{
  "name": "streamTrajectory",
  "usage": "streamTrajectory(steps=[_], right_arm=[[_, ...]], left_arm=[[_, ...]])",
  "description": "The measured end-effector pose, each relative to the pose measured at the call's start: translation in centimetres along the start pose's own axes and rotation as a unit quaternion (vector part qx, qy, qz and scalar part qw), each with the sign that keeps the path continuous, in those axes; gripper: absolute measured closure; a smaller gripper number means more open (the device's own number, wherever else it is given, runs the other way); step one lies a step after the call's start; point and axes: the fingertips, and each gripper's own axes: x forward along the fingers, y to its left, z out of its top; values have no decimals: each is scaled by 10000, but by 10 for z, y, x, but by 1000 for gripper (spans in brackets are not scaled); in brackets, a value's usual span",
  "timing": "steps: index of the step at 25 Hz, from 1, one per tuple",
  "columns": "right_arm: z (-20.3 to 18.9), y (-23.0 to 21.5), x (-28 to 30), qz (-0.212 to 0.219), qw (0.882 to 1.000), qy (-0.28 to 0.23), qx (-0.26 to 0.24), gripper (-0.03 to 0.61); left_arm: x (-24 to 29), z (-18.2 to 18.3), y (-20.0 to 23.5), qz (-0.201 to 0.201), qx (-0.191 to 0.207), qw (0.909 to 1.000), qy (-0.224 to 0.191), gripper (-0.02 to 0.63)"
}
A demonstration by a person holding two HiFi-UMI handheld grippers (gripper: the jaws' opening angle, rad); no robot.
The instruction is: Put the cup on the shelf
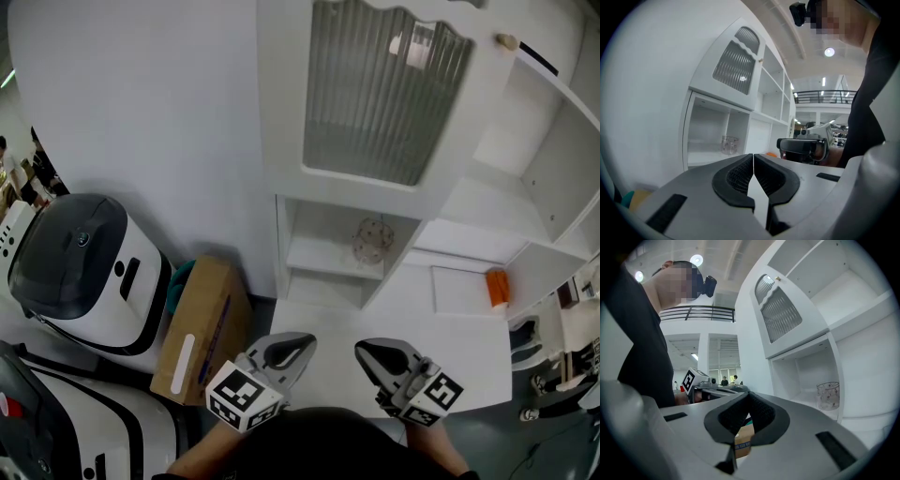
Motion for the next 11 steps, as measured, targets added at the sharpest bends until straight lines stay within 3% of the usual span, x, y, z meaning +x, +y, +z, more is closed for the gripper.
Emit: streamTrajectory(steps=[11], right_arm=[[-2,0,1,-57,10000,28,10,563]], left_arm=[[-4,1,7,89,-90,9999,-118,597]])
